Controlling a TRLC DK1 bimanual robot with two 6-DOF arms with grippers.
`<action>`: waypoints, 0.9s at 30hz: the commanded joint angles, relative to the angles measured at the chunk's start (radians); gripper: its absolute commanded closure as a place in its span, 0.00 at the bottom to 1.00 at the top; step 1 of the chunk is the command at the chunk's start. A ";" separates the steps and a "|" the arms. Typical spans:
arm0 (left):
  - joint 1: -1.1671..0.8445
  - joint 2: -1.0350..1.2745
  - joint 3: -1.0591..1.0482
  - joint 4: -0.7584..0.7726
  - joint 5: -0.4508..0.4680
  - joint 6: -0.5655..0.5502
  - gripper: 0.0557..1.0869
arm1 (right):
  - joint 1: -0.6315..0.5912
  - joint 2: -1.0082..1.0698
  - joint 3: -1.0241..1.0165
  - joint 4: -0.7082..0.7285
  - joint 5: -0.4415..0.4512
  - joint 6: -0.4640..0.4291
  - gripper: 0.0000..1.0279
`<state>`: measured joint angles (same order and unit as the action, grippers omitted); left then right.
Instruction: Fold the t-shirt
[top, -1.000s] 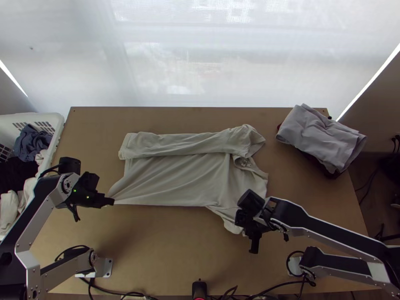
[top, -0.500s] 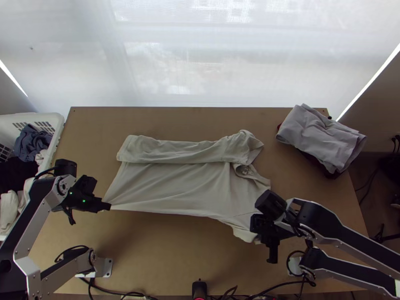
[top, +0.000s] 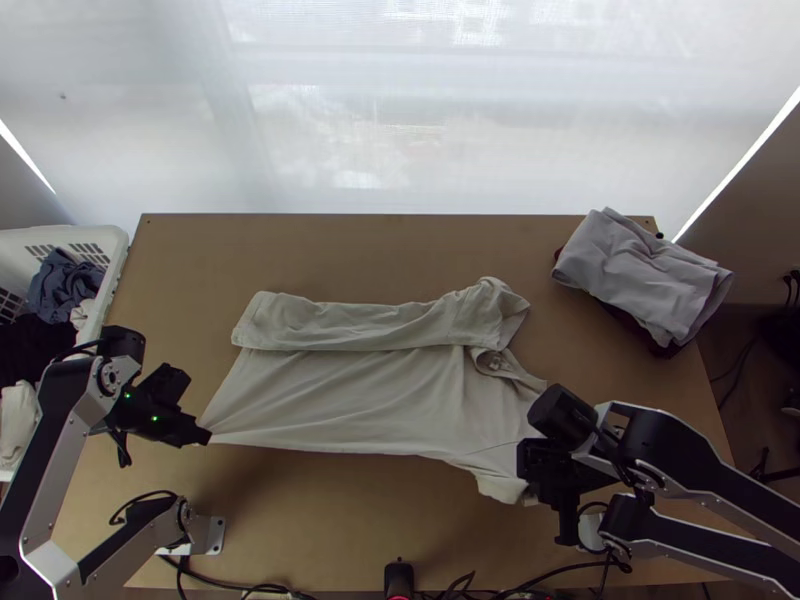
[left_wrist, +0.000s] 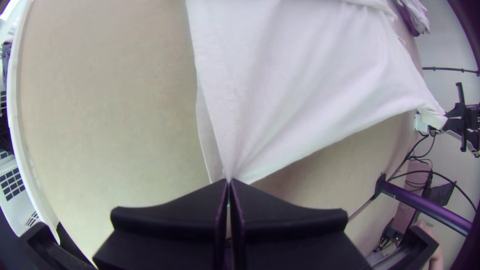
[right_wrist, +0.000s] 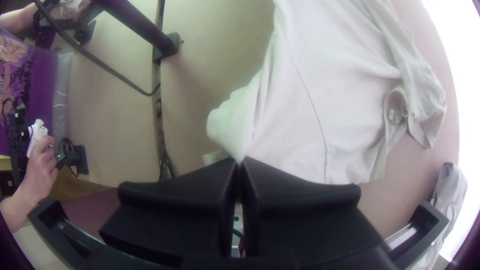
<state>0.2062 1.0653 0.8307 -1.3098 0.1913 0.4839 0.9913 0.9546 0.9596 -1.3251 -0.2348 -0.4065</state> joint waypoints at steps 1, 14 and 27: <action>0.001 -0.018 0.025 -0.003 0.000 -0.011 0.97 | -0.033 0.012 0.014 0.049 -0.003 -0.008 0.97; -0.011 0.076 0.146 0.259 0.000 -0.165 0.97 | -0.355 0.085 -0.004 0.279 0.002 -0.183 0.97; -0.120 0.315 0.332 0.350 -0.001 -0.280 0.97 | -0.577 0.395 0.177 0.458 0.000 -0.299 0.97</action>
<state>0.1345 1.2621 1.0645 -0.9977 0.1913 0.2543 0.5247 1.1969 1.0378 -0.9421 -0.2337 -0.6548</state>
